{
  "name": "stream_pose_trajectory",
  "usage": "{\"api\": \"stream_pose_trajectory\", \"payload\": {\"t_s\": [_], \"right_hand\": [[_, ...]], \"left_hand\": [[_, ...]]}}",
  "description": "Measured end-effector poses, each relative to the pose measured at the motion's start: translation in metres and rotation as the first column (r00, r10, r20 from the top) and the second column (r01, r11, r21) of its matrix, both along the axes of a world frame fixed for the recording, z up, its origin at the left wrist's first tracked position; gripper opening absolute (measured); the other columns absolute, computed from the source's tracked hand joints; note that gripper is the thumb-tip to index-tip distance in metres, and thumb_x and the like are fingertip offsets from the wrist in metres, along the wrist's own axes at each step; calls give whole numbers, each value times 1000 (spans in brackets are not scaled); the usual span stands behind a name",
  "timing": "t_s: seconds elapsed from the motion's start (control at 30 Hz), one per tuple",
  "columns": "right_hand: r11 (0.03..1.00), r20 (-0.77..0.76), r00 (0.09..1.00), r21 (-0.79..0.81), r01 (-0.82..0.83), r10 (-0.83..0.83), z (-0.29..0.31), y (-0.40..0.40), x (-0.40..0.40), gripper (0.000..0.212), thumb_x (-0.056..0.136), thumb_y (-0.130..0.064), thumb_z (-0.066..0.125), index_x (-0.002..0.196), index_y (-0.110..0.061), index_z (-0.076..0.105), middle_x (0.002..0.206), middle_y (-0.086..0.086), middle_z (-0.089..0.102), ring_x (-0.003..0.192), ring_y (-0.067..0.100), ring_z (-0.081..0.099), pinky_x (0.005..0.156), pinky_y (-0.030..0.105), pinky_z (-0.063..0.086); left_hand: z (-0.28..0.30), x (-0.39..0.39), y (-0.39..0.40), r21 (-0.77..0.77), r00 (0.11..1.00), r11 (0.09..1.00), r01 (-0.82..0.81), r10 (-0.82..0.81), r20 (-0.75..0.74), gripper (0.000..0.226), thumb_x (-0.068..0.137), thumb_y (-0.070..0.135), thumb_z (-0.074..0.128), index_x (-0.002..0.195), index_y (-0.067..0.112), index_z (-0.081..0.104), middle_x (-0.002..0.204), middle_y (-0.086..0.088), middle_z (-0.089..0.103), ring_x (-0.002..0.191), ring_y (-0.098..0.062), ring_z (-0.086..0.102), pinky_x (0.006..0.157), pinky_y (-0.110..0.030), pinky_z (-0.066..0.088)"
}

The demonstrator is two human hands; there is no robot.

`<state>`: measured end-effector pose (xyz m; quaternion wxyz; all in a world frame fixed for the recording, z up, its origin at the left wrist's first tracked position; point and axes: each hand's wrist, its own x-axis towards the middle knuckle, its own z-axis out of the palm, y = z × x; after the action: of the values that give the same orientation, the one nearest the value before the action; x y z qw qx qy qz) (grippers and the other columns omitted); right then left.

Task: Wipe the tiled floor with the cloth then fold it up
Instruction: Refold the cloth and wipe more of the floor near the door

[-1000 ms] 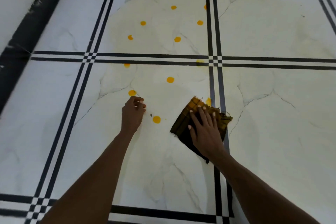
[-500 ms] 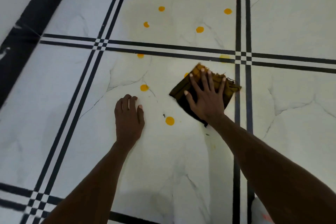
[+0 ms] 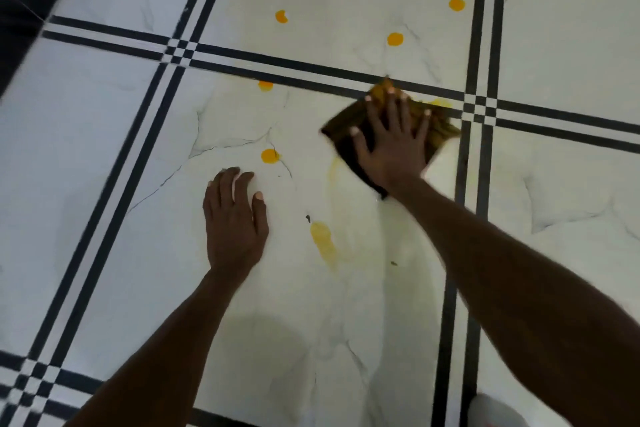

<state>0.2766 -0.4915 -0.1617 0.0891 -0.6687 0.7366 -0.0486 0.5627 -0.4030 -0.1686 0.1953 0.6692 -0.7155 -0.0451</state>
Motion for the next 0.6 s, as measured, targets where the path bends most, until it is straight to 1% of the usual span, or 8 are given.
{"api": "stream_pose_trajectory", "payload": {"t_s": [0.07, 0.13, 0.2, 0.3, 0.4, 0.47, 0.53, 0.6], "right_hand": [[983, -21, 983, -33, -183, 182, -1, 7, 60, 68, 105, -64, 22, 165, -33, 25, 175, 10, 19, 163, 33, 9, 125, 71, 5], [936, -23, 936, -24, -350, 350, 8, 57, 86, 66, 106, -62, 23, 165, -33, 24, 176, 8, 15, 164, 30, 6, 125, 69, 5], [897, -27, 896, 3, -442, 442, 13, 118, 67, 66, 107, -62, 25, 166, -34, 19, 177, 5, 8, 164, 28, 0, 126, 68, 5], [870, -14, 871, 67, -489, 491, 18, 182, 10, 68, 106, -63, 31, 167, -36, 16, 177, 2, 5, 164, 26, 0, 126, 68, 10], [902, -29, 904, 87, -424, 427, 14, 162, -31, 70, 105, -65, 27, 167, -38, 11, 177, 2, 2, 164, 26, -2, 125, 70, 10], [967, -33, 967, 48, -251, 253, 7, 118, -37, 69, 105, -67, 21, 167, -38, 13, 177, 4, 4, 164, 27, 0, 125, 70, 6], [1000, -20, 1000, 14, -17, 18, 4, 69, -29, 70, 104, -68, 16, 167, -36, 14, 177, 7, 7, 164, 31, 1, 125, 71, 0], [998, 11, 998, 26, 65, -65, 1, 33, 0, 72, 104, -67, 14, 167, -33, 13, 176, 10, 7, 163, 34, 0, 124, 72, -4]], "left_hand": [[1, 0, 3, -15, 999, 1000, -19, 18, -34, 35, 106, 18, 48, 138, 5, 55, 147, -15, 52, 141, -35, 44, 122, -51, 32], [6, 1, 2, 10, 997, 1000, -16, 17, -80, 36, 107, 17, 47, 139, 4, 54, 149, -16, 51, 144, -34, 43, 125, -49, 29], [10, 1, 6, 57, 997, 998, 22, -18, -73, 39, 107, 18, 44, 142, 2, 51, 152, -17, 49, 147, -36, 40, 126, -50, 26], [16, 10, 9, 134, 995, 986, 101, -100, -14, 50, 108, 26, 39, 151, 1, 43, 160, -18, 41, 154, -36, 32, 126, -54, 25], [17, 18, 6, 148, 993, 982, 115, -118, 12, 49, 108, 32, 39, 149, 6, 47, 157, -14, 45, 149, -35, 38, 122, -52, 32], [17, 20, -1, 126, 996, 988, 84, -86, 7, 44, 107, 31, 39, 141, 8, 53, 149, -13, 52, 138, -36, 47, 115, -49, 39], [15, 19, -3, 95, 998, 994, 59, -58, -13, 40, 106, 28, 42, 138, 8, 54, 145, -14, 54, 134, -36, 49, 111, -49, 41], [15, 21, -4, 83, 998, 996, 38, -33, -62, 37, 107, 24, 44, 139, 6, 53, 146, -15, 51, 136, -36, 45, 113, -48, 41]]}}
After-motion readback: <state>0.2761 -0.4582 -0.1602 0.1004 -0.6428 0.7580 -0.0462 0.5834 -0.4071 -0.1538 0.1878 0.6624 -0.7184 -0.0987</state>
